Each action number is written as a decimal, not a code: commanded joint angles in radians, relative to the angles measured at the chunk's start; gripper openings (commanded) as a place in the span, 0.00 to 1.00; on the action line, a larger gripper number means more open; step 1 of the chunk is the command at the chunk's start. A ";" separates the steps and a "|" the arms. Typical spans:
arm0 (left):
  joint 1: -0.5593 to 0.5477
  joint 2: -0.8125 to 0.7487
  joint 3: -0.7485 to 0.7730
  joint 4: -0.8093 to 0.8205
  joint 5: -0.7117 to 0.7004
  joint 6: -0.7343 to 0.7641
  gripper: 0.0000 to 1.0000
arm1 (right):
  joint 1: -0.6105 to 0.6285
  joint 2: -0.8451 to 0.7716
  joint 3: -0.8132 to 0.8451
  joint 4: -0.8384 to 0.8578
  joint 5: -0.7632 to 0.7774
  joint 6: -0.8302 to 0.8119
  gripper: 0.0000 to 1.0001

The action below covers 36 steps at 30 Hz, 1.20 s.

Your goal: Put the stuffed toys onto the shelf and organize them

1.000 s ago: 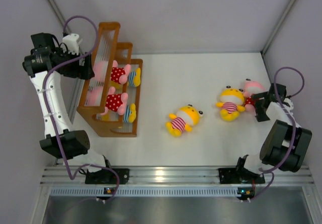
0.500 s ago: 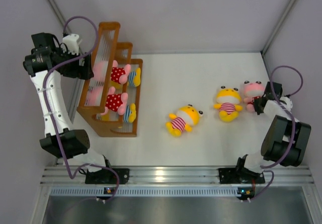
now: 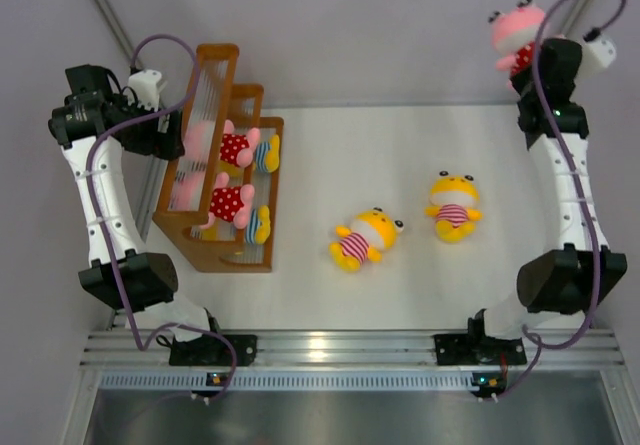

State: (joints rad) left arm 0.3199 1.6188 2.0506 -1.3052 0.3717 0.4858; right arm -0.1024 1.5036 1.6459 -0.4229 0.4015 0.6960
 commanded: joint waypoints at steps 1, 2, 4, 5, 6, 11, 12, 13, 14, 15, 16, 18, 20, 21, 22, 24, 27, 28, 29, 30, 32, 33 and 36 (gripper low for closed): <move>-0.004 -0.025 0.026 0.023 -0.010 0.046 0.98 | 0.211 0.194 0.284 -0.042 -0.107 -0.159 0.00; -0.004 -0.030 0.023 0.024 -0.013 0.056 0.98 | 0.245 0.304 0.349 -0.050 -0.153 -0.171 0.00; -0.004 -0.039 0.013 0.024 -0.013 0.063 0.98 | 0.347 0.422 0.566 -0.094 -0.184 -0.190 0.00; -0.004 -0.043 0.000 0.023 -0.013 0.069 0.98 | 0.378 0.540 0.644 -0.109 -0.196 -0.190 0.00; -0.004 -0.051 -0.007 0.021 -0.011 0.073 0.98 | 0.410 0.594 0.713 -0.112 -0.234 -0.190 0.00; -0.004 -0.073 -0.035 0.021 -0.016 0.086 0.98 | 0.579 0.751 0.818 0.154 -0.308 -0.133 0.00; -0.004 -0.074 -0.038 0.021 -0.017 0.086 0.98 | 0.593 0.764 0.819 0.191 -0.316 -0.084 0.00; -0.004 -0.077 -0.041 0.021 -0.016 0.088 0.98 | 0.618 0.788 0.824 0.220 -0.329 -0.069 0.00; -0.004 -0.079 -0.043 0.021 -0.017 0.091 0.98 | 0.627 0.800 0.831 0.252 -0.334 -0.058 0.00; -0.004 -0.083 -0.047 0.021 -0.017 0.094 0.98 | 0.638 0.813 0.842 0.253 -0.329 -0.041 0.00; -0.004 -0.085 -0.049 0.020 -0.017 0.096 0.98 | 0.654 0.832 0.851 0.253 -0.329 -0.035 0.00; -0.004 -0.089 -0.052 0.021 -0.016 0.099 0.98 | 0.668 0.846 0.847 0.251 -0.329 -0.021 0.00; -0.004 -0.089 -0.052 0.021 -0.013 0.102 0.98 | 0.684 0.871 0.844 0.254 -0.352 -0.013 0.00; -0.004 -0.089 -0.052 0.021 -0.011 0.103 0.98 | 0.696 0.880 0.845 0.256 -0.357 -0.012 0.00; -0.004 -0.089 -0.053 0.023 -0.010 0.106 0.98 | 0.702 0.898 0.847 0.256 -0.359 -0.009 0.00; -0.004 -0.089 -0.056 0.021 -0.013 0.106 0.98 | 0.710 0.917 0.850 0.274 -0.377 0.010 0.00; -0.004 -0.089 -0.064 0.023 -0.019 0.109 0.98 | 0.716 0.966 0.890 0.251 -0.404 0.014 0.00; -0.004 -0.089 -0.064 0.021 -0.017 0.111 0.98 | 0.719 0.980 0.894 0.247 -0.427 0.016 0.00; -0.004 -0.086 -0.066 0.023 -0.019 0.109 0.98 | 0.719 0.983 0.893 0.242 -0.440 0.014 0.00; -0.004 -0.086 -0.064 0.021 -0.019 0.108 0.98 | 0.721 0.988 0.893 0.237 -0.441 0.011 0.00; -0.004 -0.085 -0.063 0.023 -0.017 0.108 0.98 | 0.731 0.997 0.891 0.222 -0.444 -0.004 0.00; -0.004 -0.086 -0.060 0.021 -0.017 0.109 0.98 | 0.736 1.000 0.891 0.220 -0.447 -0.009 0.00; -0.004 -0.085 -0.060 0.023 -0.017 0.108 0.98 | 0.745 1.011 0.888 0.207 -0.443 -0.006 0.00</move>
State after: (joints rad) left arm 0.3195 1.5658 1.9869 -1.3045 0.3470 0.5789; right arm 0.6098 2.5172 2.4950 -0.2424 -0.0204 0.6922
